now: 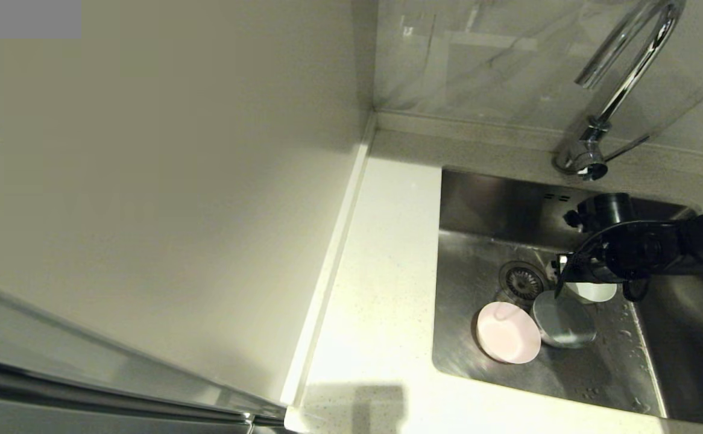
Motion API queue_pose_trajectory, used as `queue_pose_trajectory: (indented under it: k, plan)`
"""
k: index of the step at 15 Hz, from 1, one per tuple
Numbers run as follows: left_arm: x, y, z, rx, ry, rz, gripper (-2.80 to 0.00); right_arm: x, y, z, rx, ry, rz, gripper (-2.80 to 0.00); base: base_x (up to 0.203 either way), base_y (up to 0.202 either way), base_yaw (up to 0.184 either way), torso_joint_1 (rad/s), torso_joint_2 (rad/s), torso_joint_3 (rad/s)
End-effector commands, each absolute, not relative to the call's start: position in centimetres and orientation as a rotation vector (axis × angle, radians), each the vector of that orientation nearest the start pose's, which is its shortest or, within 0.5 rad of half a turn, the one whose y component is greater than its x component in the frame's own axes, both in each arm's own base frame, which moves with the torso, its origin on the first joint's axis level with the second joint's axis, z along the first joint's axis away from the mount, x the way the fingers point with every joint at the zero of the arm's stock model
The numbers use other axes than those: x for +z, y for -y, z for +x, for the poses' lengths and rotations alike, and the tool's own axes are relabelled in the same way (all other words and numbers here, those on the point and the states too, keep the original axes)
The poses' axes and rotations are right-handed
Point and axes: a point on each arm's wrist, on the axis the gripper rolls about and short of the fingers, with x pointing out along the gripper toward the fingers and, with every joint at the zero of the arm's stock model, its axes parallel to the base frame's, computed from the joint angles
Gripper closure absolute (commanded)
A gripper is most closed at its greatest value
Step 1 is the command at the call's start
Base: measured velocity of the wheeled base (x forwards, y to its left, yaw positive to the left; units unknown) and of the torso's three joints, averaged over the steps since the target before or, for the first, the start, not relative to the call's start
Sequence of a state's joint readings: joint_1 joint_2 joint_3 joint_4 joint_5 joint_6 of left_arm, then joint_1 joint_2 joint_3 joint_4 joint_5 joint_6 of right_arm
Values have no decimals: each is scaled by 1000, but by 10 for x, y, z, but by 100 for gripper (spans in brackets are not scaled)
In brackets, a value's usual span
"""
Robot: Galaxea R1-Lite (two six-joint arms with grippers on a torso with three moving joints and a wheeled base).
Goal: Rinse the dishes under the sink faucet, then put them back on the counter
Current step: Put a bowl back to the table from the sink
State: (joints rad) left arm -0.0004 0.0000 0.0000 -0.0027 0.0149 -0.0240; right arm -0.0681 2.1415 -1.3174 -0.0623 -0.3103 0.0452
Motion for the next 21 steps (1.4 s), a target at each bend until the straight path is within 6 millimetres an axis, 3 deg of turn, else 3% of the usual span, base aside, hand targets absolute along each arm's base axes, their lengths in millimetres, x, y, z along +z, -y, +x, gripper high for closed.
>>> queue_pose_trajectory:
  k: [1, 9, 12, 13, 14, 21]
  plan:
    - [76, 0, -23, 15, 8, -25, 0, 85, 35, 422, -379, -781, -50, -280, 0, 0, 0, 0, 0, 0]
    - [76, 0, -23, 15, 6, -25, 0, 62, 41, 460, -386, -752, -42, -280, 0, 0, 0, 0, 0, 0]
    - [76, 0, -23, 15, 6, -25, 0, 56, 43, 465, -391, -754, -41, -280, 0, 0, 0, 0, 0, 0]
    - [76, 0, -23, 17, 6, -25, 0, 54, 45, 465, -395, -759, -42, -178, 0, 0, 0, 0, 0, 0]
    - [76, 0, -23, 15, 6, -25, 0, 52, 46, 465, -398, -764, -42, 0, 0, 0, 0, 0, 0, 0]
    - [76, 0, -23, 15, 6, -25, 0, 59, 54, 465, -417, -725, -35, 0, 0, 0, 0, 0, 0, 0]
